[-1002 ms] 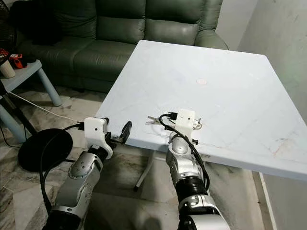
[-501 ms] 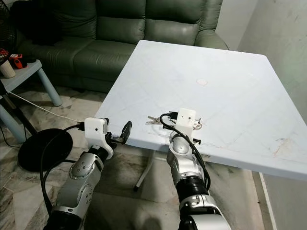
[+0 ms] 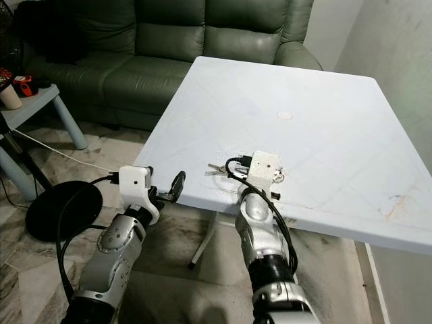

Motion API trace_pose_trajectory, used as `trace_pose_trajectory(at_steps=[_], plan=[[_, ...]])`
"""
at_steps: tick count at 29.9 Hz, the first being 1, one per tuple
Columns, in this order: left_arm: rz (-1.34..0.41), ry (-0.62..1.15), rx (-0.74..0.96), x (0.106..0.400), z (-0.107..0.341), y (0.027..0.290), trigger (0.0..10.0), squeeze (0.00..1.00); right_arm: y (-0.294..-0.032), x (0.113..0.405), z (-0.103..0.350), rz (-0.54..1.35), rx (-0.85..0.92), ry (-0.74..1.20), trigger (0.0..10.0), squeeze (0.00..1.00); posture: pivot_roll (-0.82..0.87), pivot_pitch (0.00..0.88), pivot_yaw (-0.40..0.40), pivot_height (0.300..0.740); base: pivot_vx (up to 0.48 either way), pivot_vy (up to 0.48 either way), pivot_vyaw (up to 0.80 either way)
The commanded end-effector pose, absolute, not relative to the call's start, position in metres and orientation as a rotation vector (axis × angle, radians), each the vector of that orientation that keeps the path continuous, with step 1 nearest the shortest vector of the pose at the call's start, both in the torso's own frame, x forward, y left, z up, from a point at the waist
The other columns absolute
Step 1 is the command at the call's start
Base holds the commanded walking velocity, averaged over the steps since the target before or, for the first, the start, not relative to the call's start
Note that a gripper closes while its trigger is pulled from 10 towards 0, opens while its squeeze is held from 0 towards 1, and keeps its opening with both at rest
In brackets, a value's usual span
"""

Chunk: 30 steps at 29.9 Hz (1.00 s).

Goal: Hang keys on a hook

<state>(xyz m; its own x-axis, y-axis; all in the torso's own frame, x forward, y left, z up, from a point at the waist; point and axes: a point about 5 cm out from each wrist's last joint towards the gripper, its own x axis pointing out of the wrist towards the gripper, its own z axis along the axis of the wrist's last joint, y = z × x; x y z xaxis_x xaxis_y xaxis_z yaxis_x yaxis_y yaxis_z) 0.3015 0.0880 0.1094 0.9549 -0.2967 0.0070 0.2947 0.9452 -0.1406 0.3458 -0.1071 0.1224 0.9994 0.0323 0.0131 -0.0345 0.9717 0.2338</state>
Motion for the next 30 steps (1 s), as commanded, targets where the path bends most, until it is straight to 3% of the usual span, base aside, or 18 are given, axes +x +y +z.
trace_pose_trajectory(at_steps=[1,6,12,23,30], plan=[[-0.316,-0.004,-0.137,0.302,0.114,0.084,10.0,0.0,-0.101,0.344,0.145,0.16,0.269,-0.141,10.0,0.0,-0.01,0.033,-0.049,0.732,0.0,0.0,0.0],[-0.314,-0.01,-0.146,0.305,0.116,0.083,10.0,0.0,-0.102,0.338,0.159,0.296,0.217,-0.235,10.0,0.0,-0.01,0.018,-0.055,0.732,0.0,0.0,0.0],[-0.311,-0.016,-0.147,0.306,0.118,0.084,10.0,0.0,-0.109,0.337,0.16,0.307,0.229,-0.235,10.0,0.0,-0.01,0.01,-0.061,0.732,0.0,0.0,0.0],[-0.235,-0.095,-0.177,0.326,0.141,0.11,10.0,0.0,-0.134,0.34,0.166,0.21,0.053,-0.224,10.0,0.0,-0.01,0.016,-0.063,0.732,0.0,0.0,0.0],[-0.204,-0.176,-0.224,0.337,0.169,0.125,10.0,0.0,-0.146,0.339,0.18,0.183,0.051,-0.245,10.0,0.0,-0.01,0.021,-0.055,0.732,0.0,0.0,0.0]])
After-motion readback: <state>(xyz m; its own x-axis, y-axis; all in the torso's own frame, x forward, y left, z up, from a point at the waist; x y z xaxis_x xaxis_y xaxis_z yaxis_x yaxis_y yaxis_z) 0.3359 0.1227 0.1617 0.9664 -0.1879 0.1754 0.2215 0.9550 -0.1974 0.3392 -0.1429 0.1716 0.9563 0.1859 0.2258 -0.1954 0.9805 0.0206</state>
